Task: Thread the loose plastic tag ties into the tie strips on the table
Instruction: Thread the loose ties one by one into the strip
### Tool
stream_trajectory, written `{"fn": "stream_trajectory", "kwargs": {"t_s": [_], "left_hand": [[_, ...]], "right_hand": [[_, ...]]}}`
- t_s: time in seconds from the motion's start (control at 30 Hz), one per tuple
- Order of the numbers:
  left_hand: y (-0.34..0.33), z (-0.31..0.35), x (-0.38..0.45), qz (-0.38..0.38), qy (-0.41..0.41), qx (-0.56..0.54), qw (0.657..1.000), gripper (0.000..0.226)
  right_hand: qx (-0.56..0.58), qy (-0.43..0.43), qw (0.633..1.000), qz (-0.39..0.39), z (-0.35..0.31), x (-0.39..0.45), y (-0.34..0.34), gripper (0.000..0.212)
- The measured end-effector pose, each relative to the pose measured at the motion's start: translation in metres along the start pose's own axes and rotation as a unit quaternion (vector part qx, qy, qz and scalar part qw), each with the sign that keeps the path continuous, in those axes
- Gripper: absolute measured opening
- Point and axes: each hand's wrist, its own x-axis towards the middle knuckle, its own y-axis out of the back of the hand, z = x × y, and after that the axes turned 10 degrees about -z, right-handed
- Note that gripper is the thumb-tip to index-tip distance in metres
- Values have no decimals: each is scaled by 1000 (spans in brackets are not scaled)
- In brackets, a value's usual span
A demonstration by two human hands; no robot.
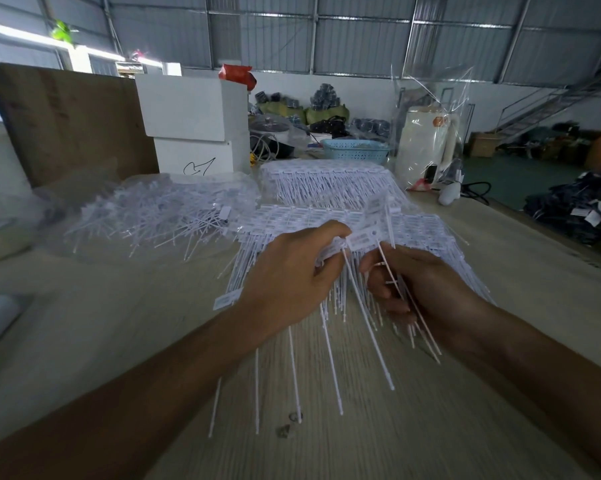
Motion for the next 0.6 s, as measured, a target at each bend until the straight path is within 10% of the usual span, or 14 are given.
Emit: {"fn": "stream_trajectory", "kwargs": {"t_s": [0.6], "left_hand": [[6, -8, 3, -65, 46, 10, 997, 30]], "right_hand": [[-159, -22, 985, -56, 1, -4, 6, 40]]}}
